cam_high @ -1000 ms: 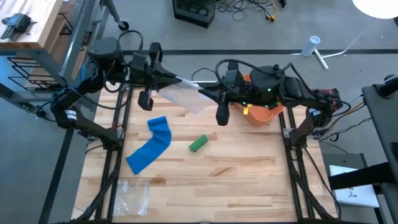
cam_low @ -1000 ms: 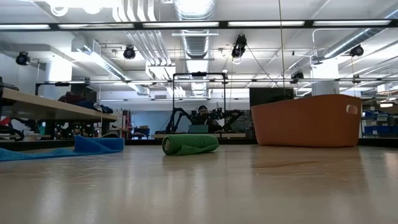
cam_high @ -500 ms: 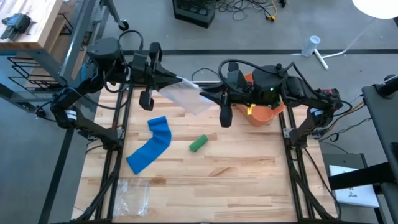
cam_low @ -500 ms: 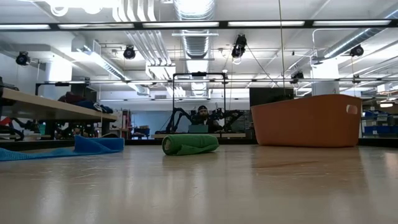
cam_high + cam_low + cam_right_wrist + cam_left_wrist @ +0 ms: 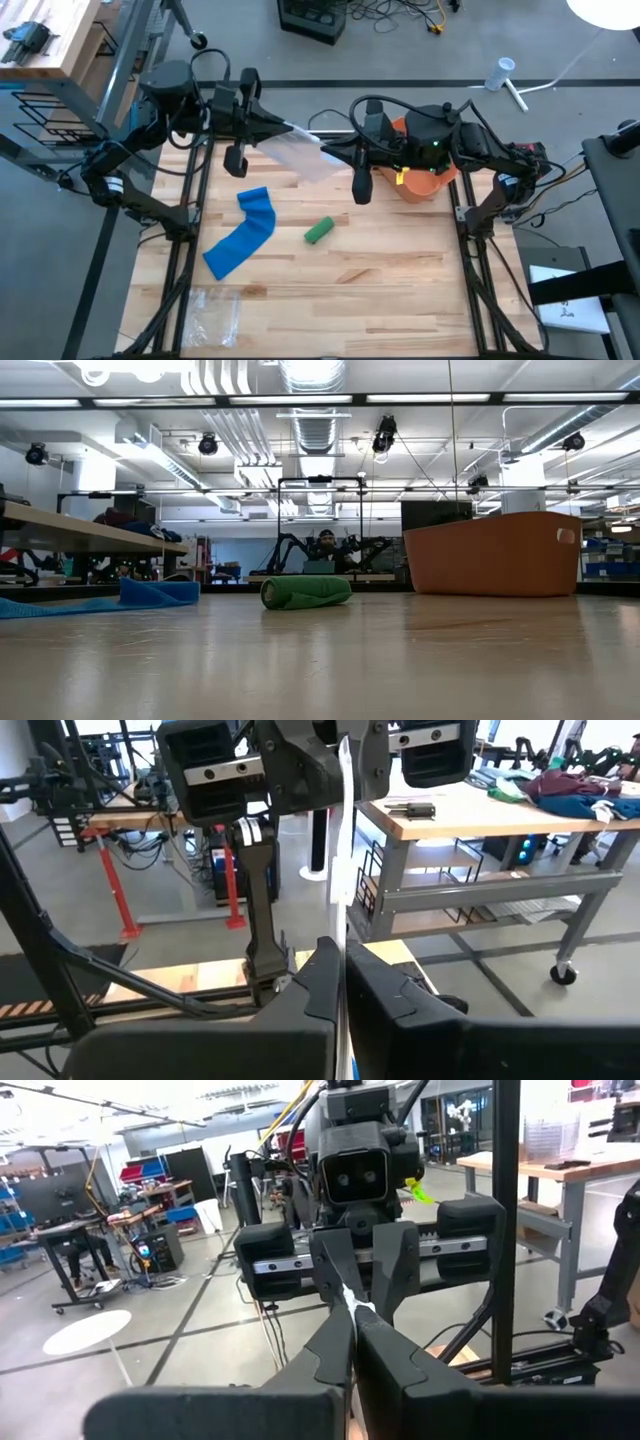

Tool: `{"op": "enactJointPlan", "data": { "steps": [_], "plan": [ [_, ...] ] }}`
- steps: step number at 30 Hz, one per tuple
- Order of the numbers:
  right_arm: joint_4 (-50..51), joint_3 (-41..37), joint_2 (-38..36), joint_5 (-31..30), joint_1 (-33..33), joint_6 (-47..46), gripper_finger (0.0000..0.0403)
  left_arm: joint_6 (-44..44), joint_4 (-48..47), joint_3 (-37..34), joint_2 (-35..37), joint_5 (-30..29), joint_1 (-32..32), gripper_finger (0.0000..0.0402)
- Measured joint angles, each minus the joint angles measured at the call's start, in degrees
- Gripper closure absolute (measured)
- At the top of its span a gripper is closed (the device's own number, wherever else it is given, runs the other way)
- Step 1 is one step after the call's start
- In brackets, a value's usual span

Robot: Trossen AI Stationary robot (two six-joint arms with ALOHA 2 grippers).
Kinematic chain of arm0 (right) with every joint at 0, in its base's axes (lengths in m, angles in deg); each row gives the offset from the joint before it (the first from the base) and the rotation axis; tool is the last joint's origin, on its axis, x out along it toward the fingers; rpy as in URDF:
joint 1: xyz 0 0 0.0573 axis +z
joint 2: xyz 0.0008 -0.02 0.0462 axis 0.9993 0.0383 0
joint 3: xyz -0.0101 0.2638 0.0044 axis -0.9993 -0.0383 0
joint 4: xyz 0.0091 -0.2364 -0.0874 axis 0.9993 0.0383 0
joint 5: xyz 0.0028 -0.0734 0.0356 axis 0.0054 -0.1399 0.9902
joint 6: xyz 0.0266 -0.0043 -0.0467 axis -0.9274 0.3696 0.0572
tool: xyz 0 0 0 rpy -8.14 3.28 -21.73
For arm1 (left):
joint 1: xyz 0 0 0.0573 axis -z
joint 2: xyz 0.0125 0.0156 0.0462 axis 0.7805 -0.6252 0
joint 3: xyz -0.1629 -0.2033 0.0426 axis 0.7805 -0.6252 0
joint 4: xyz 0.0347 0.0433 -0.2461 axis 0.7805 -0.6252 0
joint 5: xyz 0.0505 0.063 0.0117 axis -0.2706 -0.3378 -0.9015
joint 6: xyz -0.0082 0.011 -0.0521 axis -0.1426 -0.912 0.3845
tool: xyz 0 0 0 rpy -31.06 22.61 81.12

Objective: Roll bandage
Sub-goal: Open the right transparent zip bag

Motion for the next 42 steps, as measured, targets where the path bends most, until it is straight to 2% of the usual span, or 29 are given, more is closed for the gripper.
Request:
{"op": "enactJointPlan", "data": {
  "steps": [5, 14, 19, 26, 37, 42],
  "plan": [
    [0.0, 0.0, 0.0, 0.0, 0.0, 0.3, 0.0396, 1.0, 0.1, 0.0, 0.0, 2.4, 0.0, 0.0375],
    [0.2, -0.1, 0.0, 0.1, 0.0, 2.3, 0.04, 2.0, 0.1, 0.0, -0.7, 3.0, 0.0, 0.0293],
    [0.7, -0.1, 0.0, 0.0, 0.0, 2.1, 0.04, 3.1, 0.2, 0.0, -1.3, 3.0, 0.0, 0.0277],
    [0.8, -0.2, 0.1, 0.0, 0.0, 1.7, 0.04, 3.3, 1.7, 0.0, -1.6, 3.0, 0.0, 0.0303],
    [0.7, -0.2, 0.1, 0.0, 0.0, 1.7, 0.04, 1.4, 1.4, 0.0, -1.6, 3.0, 0.0, 0.0393],
    [-0.8, -0.3, 0.1, 0.0, 0.0, 1.3, 0.0396, 1.0, 1.7, 0.0, -1.5, 3.0, 0.0, 0.0394]
  ]
}}
